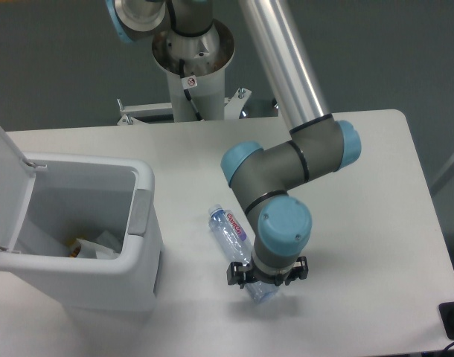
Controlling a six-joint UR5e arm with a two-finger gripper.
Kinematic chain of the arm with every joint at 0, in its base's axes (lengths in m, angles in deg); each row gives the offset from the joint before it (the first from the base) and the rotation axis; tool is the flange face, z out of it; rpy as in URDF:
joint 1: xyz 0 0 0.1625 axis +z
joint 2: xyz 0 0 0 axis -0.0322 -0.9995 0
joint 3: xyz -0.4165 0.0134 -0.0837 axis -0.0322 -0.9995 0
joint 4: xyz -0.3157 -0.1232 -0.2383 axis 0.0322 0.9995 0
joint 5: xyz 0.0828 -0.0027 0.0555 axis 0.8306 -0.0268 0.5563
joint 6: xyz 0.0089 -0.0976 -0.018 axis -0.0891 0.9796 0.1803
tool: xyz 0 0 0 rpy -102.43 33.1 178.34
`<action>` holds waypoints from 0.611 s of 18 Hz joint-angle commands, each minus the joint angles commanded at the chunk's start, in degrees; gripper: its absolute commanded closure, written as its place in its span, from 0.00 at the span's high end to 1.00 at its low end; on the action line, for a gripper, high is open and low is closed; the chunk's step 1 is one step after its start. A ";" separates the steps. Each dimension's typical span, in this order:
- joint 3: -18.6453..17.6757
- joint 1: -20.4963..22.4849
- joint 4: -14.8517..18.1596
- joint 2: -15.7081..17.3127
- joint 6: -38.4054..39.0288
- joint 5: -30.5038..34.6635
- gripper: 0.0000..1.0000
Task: Place the trash in the trash can
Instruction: 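Rotate the gripper to align with the bottle's length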
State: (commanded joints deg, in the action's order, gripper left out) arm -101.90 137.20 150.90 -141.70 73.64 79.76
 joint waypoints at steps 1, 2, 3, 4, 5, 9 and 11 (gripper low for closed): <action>-0.09 0.00 0.09 0.00 0.00 0.09 1.00; -0.09 -0.09 0.09 -0.09 0.09 0.26 0.94; -0.17 -0.09 0.09 -0.26 0.00 0.26 0.89; -0.18 -0.09 0.09 -0.35 0.00 0.26 0.84; -0.18 -0.18 0.09 -0.53 0.00 0.26 0.77; -0.18 -0.18 0.09 -0.53 0.09 0.26 0.66; -0.09 -0.18 0.00 -0.53 0.09 0.26 0.65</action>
State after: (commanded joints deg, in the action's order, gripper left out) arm -101.98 137.02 150.90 -142.23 73.73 80.02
